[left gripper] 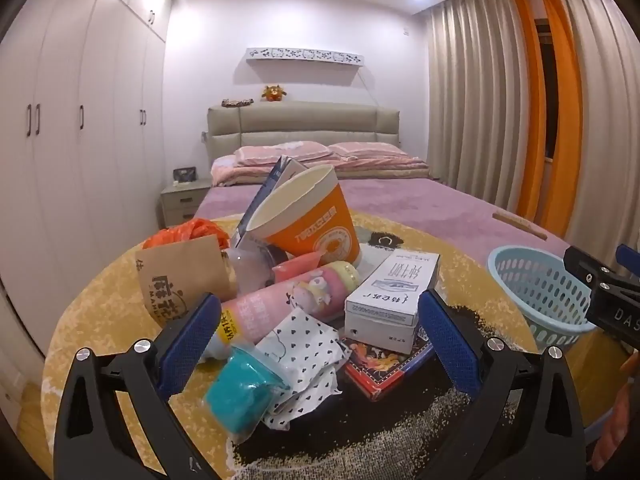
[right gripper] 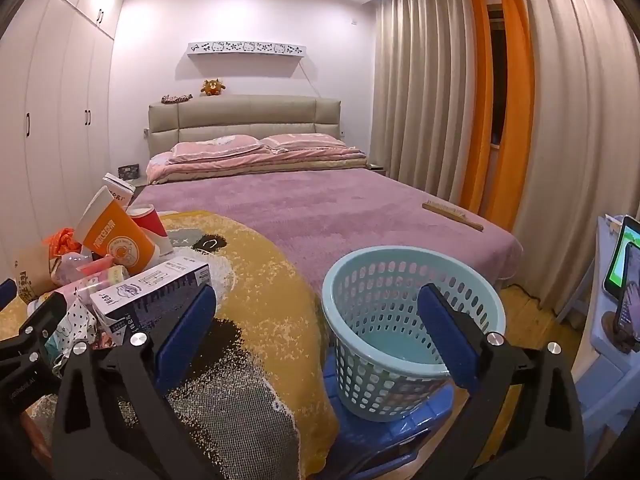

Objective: Collect trash

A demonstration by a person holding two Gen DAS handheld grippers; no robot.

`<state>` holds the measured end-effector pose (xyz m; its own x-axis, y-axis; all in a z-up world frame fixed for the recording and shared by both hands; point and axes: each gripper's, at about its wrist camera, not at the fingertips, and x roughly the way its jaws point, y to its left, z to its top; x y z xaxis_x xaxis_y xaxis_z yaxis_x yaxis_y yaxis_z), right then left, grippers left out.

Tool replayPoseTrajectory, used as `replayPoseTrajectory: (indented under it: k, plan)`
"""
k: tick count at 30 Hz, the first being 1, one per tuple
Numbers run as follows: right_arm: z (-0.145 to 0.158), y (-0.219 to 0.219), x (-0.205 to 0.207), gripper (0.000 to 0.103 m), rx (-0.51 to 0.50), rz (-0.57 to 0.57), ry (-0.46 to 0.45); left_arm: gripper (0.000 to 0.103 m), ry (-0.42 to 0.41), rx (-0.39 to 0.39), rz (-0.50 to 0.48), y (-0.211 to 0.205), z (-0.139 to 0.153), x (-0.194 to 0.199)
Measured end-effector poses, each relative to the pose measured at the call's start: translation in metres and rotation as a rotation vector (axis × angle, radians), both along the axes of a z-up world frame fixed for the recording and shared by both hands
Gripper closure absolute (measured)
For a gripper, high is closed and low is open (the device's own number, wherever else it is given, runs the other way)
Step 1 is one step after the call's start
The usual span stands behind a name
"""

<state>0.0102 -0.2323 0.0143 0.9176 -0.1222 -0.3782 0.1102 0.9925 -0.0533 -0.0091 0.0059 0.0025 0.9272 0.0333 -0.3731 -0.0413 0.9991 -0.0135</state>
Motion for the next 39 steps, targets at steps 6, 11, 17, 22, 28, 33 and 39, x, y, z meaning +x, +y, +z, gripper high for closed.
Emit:
replayPoseTrajectory:
  k: [6, 11, 17, 22, 28, 33, 39]
  plan:
    - [-0.0033, -0.0003, 0.0017, 0.007, 0.01, 0.003, 0.009, 0.007, 0.001, 0.0, -0.004, -0.001, 0.0001, -0.0007]
    - [-0.0043, -0.0005, 0.0022, 0.007, 0.016, 0.004, 0.013, 0.007, 0.002, -0.006, -0.004, -0.0009, 0.0002, -0.0023]
    - [-0.006, -0.002, 0.0028, 0.007, 0.028, 0.005, 0.023, 0.007, 0.002, -0.003, -0.006, -0.004, 0.0003, -0.0021]
    - [-0.0059, -0.0027, 0.0017, 0.007, 0.034, 0.005, 0.022, 0.007, 0.004, -0.003, -0.005, -0.0026, 0.0004, -0.0011]
    - [-0.0056, -0.003, 0.002, 0.007, 0.035, 0.006, 0.024, 0.007, 0.003, -0.006, -0.005, -0.0022, 0.0003, -0.0013]
    - [-0.0054, -0.0029, 0.0014, 0.007, 0.034, 0.006, 0.023, 0.007, 0.004, -0.008, -0.005, -0.0034, 0.0003, -0.0018]
    - [-0.0052, -0.0026, 0.0016, 0.007, 0.036, 0.007, 0.025, 0.007, 0.004, -0.009, -0.005, -0.004, 0.0004, -0.0012]
